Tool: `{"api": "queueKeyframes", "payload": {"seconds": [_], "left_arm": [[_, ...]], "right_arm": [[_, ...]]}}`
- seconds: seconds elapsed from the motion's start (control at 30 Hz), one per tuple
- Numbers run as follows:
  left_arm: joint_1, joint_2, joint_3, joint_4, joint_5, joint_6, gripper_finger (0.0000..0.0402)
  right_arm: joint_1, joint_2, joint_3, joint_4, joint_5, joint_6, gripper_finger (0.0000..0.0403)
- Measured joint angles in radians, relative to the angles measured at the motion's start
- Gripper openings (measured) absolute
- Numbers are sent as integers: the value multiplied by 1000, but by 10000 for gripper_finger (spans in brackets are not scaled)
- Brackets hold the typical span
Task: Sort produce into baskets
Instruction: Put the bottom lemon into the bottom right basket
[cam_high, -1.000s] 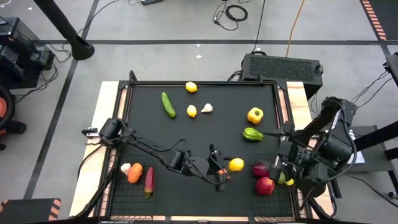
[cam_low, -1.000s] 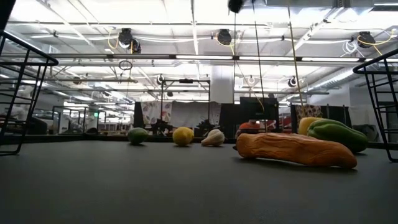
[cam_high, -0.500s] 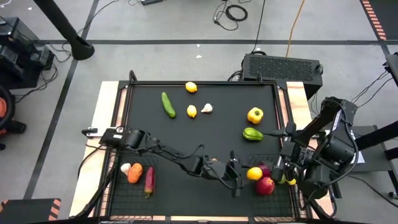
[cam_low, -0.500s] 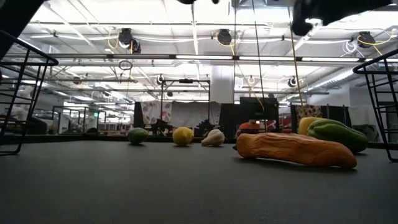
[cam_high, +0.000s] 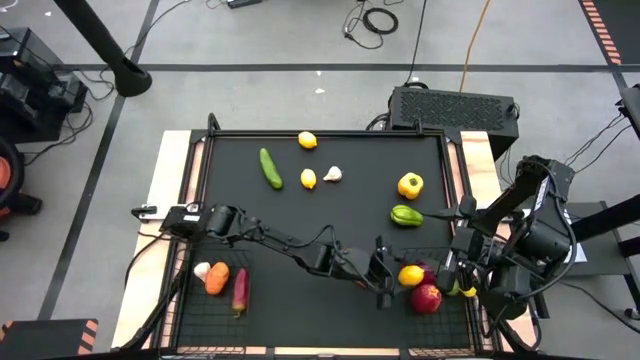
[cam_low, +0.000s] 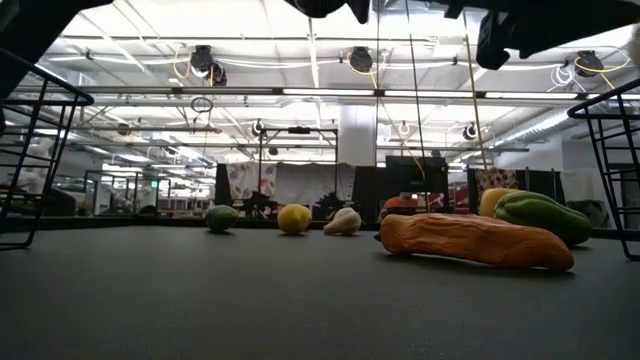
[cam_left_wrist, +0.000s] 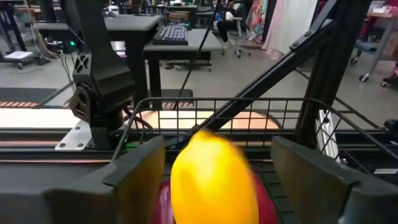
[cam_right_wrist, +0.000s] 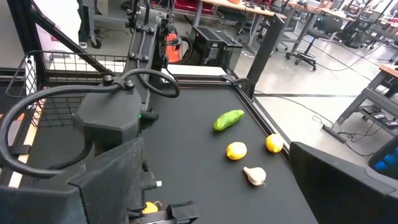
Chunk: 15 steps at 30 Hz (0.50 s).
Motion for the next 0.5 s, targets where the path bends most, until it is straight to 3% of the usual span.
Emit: {"api": "queueKeyframes", "payload": {"seconds": [0.13,0.33,0.5], "left_arm": [[0,0,0,-2,2,0,336],[-4,-2,0,-9,-4,9,345],[-15,-96,-1,-267,-74,0,345]], "right_arm": [[0,0,0,1,0,1,391],[0,0,0,0,-17,27,391],[9,30,0,-38,-83,91,391]]}}
